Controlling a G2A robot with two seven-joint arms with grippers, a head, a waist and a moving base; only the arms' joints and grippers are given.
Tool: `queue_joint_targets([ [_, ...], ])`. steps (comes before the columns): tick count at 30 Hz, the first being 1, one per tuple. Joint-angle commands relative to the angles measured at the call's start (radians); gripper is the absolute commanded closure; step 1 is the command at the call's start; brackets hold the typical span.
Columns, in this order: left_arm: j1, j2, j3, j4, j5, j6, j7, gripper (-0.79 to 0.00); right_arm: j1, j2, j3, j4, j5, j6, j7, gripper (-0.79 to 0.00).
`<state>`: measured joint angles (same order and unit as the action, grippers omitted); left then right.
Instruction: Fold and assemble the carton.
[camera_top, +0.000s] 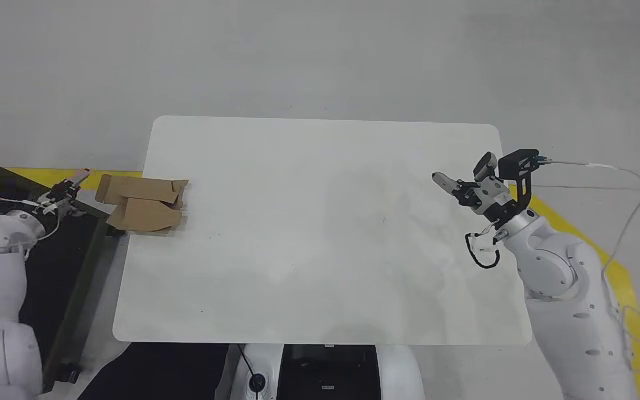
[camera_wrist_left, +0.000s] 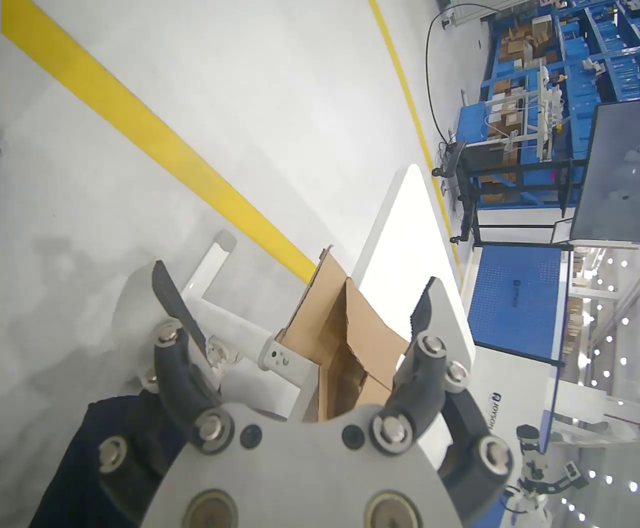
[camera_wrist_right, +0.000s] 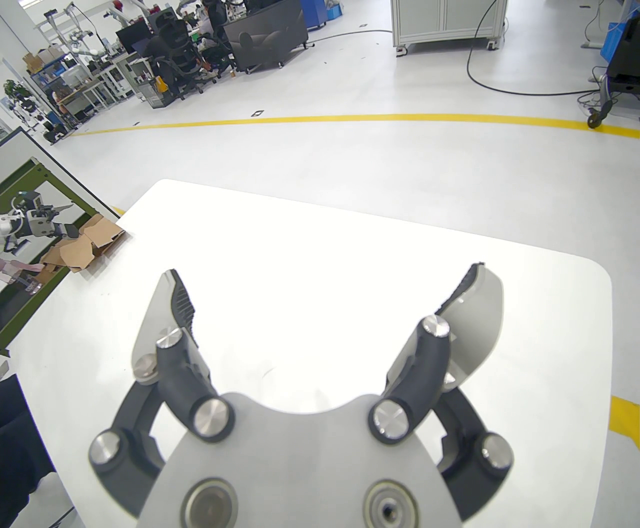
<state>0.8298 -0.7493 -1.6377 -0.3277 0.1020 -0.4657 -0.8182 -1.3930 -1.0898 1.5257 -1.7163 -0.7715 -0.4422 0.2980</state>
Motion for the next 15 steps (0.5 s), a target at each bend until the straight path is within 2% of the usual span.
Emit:
queue_joint_targets([
  [1,-0.018,-0.007,0.012,0.030,-0.001,-0.005,-0.026,-0.785,0.000,0.000,0.000,0.000,0.000,0.000,0.000,-0.785],
  [8,-0.047,-0.026,0.053,0.080,0.034,-0.021,-0.017,-0.785,0.000,0.000,0.000,0.000,0.000,0.000,0.000,-0.785],
  [15,-0.071,-0.040,0.060,0.109,0.002,-0.012,-0.055,-0.785,0.000,0.000,0.000,0.000,0.000,0.000,0.000,-0.785],
])
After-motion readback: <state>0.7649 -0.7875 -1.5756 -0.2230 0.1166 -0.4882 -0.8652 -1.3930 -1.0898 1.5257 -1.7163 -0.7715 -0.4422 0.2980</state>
